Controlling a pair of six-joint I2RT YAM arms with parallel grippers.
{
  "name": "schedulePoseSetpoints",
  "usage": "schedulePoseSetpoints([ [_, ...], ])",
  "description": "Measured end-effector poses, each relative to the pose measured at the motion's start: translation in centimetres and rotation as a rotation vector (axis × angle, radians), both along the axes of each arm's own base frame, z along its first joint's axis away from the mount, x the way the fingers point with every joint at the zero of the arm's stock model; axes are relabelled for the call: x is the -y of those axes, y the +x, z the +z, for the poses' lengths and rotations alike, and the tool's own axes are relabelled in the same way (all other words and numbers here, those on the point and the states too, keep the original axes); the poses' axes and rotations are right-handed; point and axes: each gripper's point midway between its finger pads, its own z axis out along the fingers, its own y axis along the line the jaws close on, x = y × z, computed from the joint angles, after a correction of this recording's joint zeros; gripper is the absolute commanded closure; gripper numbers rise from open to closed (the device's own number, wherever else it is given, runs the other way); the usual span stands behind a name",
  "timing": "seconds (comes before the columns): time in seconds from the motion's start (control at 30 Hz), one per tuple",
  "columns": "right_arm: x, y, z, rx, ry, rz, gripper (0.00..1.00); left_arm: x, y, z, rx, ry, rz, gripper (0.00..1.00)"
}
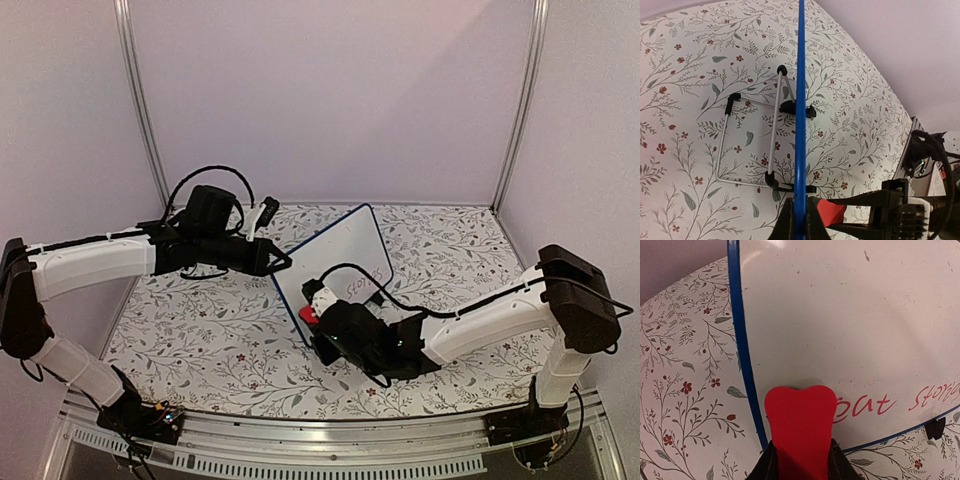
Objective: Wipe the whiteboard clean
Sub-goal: Erase the whiteboard on the whiteboard stand.
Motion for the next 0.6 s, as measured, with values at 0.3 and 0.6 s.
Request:
schedulePoseSetpoints([
  [0.3, 0.2, 0.1, -0.9, -0.010, -0.013, -0.013, 0.77, 0.0, 0.0, 0.0, 0.007, 0.003, -0.005, 1.00],
  [0.6, 0.8, -0.1, -2.2, -0.034, -0.029, -0.029, 0.77, 0.0, 0.0, 0.0, 0.013, 0.006, -0.012, 1.00],
])
